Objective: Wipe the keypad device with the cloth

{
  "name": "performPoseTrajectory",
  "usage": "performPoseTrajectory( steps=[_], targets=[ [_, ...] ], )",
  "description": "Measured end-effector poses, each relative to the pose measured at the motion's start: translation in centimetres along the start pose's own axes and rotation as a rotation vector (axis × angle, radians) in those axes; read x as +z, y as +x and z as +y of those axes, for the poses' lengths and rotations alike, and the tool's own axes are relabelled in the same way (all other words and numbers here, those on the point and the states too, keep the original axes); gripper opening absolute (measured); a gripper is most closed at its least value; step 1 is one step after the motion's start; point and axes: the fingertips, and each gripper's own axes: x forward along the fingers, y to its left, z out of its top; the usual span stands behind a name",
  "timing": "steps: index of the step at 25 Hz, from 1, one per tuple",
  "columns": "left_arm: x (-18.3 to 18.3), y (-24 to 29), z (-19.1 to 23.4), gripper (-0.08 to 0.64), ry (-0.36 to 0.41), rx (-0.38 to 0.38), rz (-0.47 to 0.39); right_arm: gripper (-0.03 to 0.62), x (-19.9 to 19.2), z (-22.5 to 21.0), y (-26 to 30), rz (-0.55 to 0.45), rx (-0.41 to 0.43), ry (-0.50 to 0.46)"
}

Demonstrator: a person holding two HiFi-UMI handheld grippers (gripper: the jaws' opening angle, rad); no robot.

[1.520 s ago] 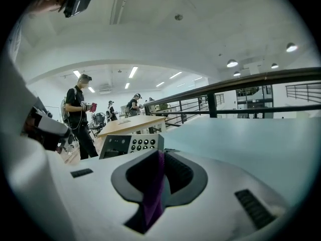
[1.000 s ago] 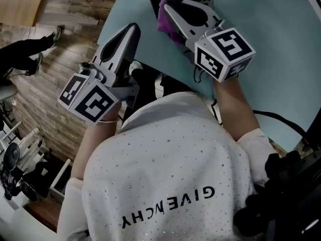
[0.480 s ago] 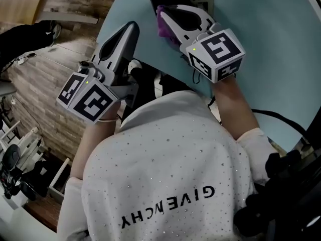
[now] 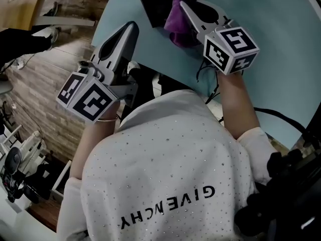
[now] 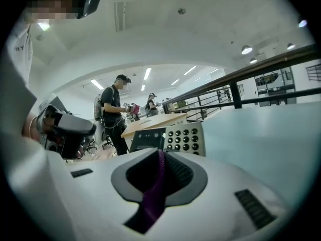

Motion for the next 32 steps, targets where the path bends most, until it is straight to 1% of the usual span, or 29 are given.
performPoseTrajectory(
  steps=[6,8,10,14,16,18,20,24,27,29,30,32],
  targets=[
    [-0.2,0.4,-0.5,0.002,0.006,-0.013,0.009,0.043,0.3,-3.2,-1.6,-0.014,-0.087,-0.037],
    [-0.1,0.2,-0.6,0.002,0.007,-0.015,0.01,0.042,0.4,-4.2,-2.2,-0.022,-0.119,-0.022],
    [0.0,-0.1,-0.7,0.002,0.008,-0.015,0.011,0.043,0.5,-4.7,-2.7,-0.032,-0.146,0.026],
    [0.1,-0.4,-0.7,0.002,0.007,-0.003,0.007,0.042,0.6,-5.3,-3.2,-0.093,-0.159,0.183],
    [0.2,-0.6,-0.5,0.002,0.006,0.007,0.004,0.041,1.1,-5.0,-3.1,-0.131,-0.171,0.216],
    [0.4,-0.8,0.0,0.002,-0.005,0.02,-0.005,0.041,1.7,-4.0,-2.5,-0.148,-0.167,0.224],
    [0.4,-0.9,0.4,0.002,-0.033,0.031,-0.018,0.041,2.0,-2.4,-1.9,-0.15,-0.14,0.22],
    [0.4,-1.5,1.4,0.002,-0.078,0.052,-0.041,0.041,2.1,2.2,0.4,-0.119,-0.014,0.206],
    [0.1,-1.7,1.7,0.002,-0.089,0.059,-0.045,0.041,1.1,5.1,2.0,-0.068,0.071,0.195],
    [0.0,-1.8,1.9,0.002,-0.092,0.063,-0.046,0.041,0.2,6.8,2.9,-0.019,0.123,0.17],
    [0.0,-1.9,1.9,0.002,-0.094,0.065,-0.049,0.041,-0.4,7.5,3.2,0.008,0.139,0.149],
    [0.0,-1.9,1.9,0.002,-0.095,0.063,-0.054,0.041,-1.4,7.8,3.5,0.052,0.144,0.102]
  ],
)
